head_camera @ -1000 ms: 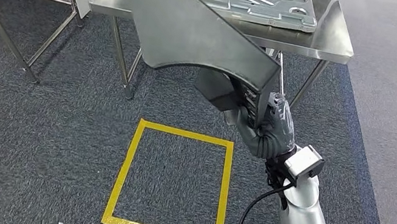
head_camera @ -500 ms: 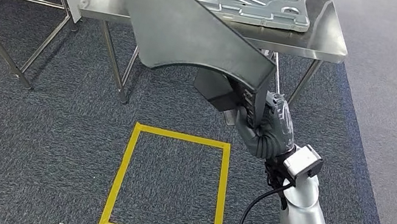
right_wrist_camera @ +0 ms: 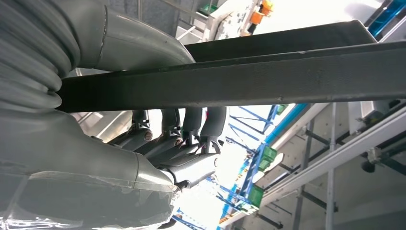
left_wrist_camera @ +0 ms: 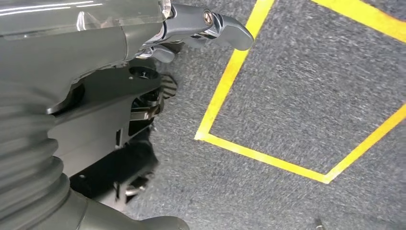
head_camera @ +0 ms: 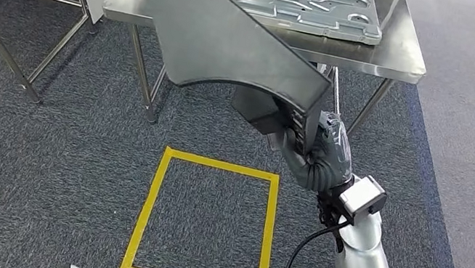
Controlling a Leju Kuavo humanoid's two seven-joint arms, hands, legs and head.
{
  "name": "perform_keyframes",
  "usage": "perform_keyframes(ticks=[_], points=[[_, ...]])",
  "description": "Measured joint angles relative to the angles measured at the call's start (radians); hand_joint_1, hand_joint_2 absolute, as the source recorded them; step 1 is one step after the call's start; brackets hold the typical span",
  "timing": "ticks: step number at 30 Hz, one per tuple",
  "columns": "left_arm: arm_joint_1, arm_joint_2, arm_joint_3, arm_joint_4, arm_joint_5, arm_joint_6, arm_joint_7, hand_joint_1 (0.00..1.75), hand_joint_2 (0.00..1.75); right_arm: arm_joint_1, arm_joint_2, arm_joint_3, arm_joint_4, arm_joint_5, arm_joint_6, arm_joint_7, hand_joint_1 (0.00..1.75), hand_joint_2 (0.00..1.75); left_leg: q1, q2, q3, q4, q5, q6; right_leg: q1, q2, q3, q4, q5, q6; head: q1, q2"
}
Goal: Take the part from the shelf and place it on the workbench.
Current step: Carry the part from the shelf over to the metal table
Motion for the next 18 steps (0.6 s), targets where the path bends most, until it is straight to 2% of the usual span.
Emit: perform_keyframes(ticks=[1, 4, 6, 7, 9, 10, 11, 12, 14, 15, 16, 18], points=[[0.000, 0.000, 0.000, 0.000, 0.000, 0.000, -0.001, 0.00, 1.75, -0.001, 0.000, 0.000, 0.000, 0.000, 0.000, 0.000, 1.75, 1.75, -0.002, 0.000, 0.000, 0.001, -0.003, -0.005, 0.002, 0.000, 0.013, -0.030, 0.005, -0.004, -0.001, 0.000], [-0.001, 0.000, 0.000, 0.000, 0.000, 0.000, -0.003, 0.00, 1.75, -0.001, -0.001, 0.000, 0.000, 0.000, 0.000, 0.000, 1.75, 1.75, -0.003, 0.001, 0.004, 0.001, -0.011, -0.019, 0.000, 0.003, 0.020, -0.044, -0.001, -0.017, -0.002, 0.000], [-0.002, 0.000, 0.000, 0.000, 0.000, -0.001, -0.004, 0.00, 1.75, -0.002, -0.001, 0.000, 0.000, 0.000, 0.000, 0.000, 1.75, 1.75, -0.003, 0.002, -0.010, 0.040, -0.037, -0.030, -0.006, 0.001, 0.029, -0.051, -0.002, -0.028, -0.005, 0.000], [-0.002, 0.000, 0.000, 0.000, 0.000, -0.001, -0.004, 0.00, 1.75, -0.003, -0.001, 0.000, 0.000, 0.000, 0.000, 0.000, 1.75, 1.75, 0.000, 0.003, -0.035, 0.094, -0.065, -0.035, -0.007, 0.000, 0.033, -0.053, -0.004, -0.032, -0.006, 0.000], [0.000, 0.000, 0.000, 0.000, 0.000, -0.002, -0.004, 0.00, 1.75, -0.003, -0.001, 0.000, 0.000, 0.000, 0.000, 0.000, 1.75, 1.75, 0.003, 0.003, -0.110, 0.239, -0.123, -0.043, -0.007, -0.001, 0.037, -0.053, -0.008, -0.036, -0.007, 0.000], [0.000, 0.001, 0.000, 0.000, 0.000, -0.002, -0.004, 0.00, 1.75, -0.002, -0.001, 0.000, 0.000, 0.000, 0.001, 0.000, 1.75, 1.75, 0.004, 0.003, -0.142, 0.294, -0.135, -0.046, -0.007, -0.001, 0.039, -0.053, -0.010, -0.036, -0.007, 0.000], [0.001, 0.001, 0.000, 0.000, 0.000, -0.002, -0.004, 0.00, 1.75, -0.002, -0.001, 0.000, 0.001, 0.000, 0.001, 0.000, 1.75, 1.75, 0.005, 0.004, -0.155, 0.309, -0.125, -0.047, -0.007, -0.001, 0.042, -0.053, -0.013, -0.035, -0.007, 0.000], [0.001, 0.001, 0.000, 0.000, 0.001, -0.002, -0.004, 0.00, 1.75, -0.002, -0.001, 0.000, 0.002, 0.000, 0.001, 0.000, 1.75, 1.75, 0.006, 0.004, -0.148, 0.283, -0.096, -0.047, -0.007, 0.000, 0.047, -0.053, -0.016, -0.034, -0.008, 0.000], [0.001, 0.001, 0.000, 0.000, 0.001, -0.003, -0.005, 0.00, 1.75, -0.003, -0.001, 0.000, 0.003, 0.000, 0.001, 0.000, 1.75, 1.75, 0.008, 0.004, -0.090, 0.145, -0.014, -0.043, -0.007, 0.001, 0.060, -0.053, -0.025, -0.028, -0.007, 0.000], [0.001, 0.001, 0.000, 0.000, 0.001, -0.003, -0.005, 0.00, 1.75, -0.005, -0.001, 0.000, 0.004, 0.000, 0.001, 0.000, 1.75, 1.75, 0.007, 0.004, -0.060, 0.077, 0.012, -0.039, -0.005, 0.002, 0.063, -0.051, -0.030, -0.024, -0.007, 0.000], [0.000, 0.001, 0.000, 0.000, 0.001, -0.003, -0.005, 0.00, 1.75, -0.006, -0.001, 0.000, 0.004, -0.001, 0.001, 0.000, 1.75, 1.75, 0.006, 0.004, -0.041, 0.033, 0.025, -0.033, -0.004, 0.003, 0.064, -0.050, -0.032, -0.018, -0.007, 0.000], [0.000, 0.001, 0.000, 0.000, 0.001, -0.003, -0.006, 0.00, 1.75, -0.009, -0.001, 0.000, 0.004, -0.001, 0.001, 0.000, 1.75, 1.75, 0.002, 0.002, -0.034, 0.010, 0.021, -0.020, -0.002, 0.003, 0.061, -0.051, -0.033, -0.007, -0.006, 0.000]])
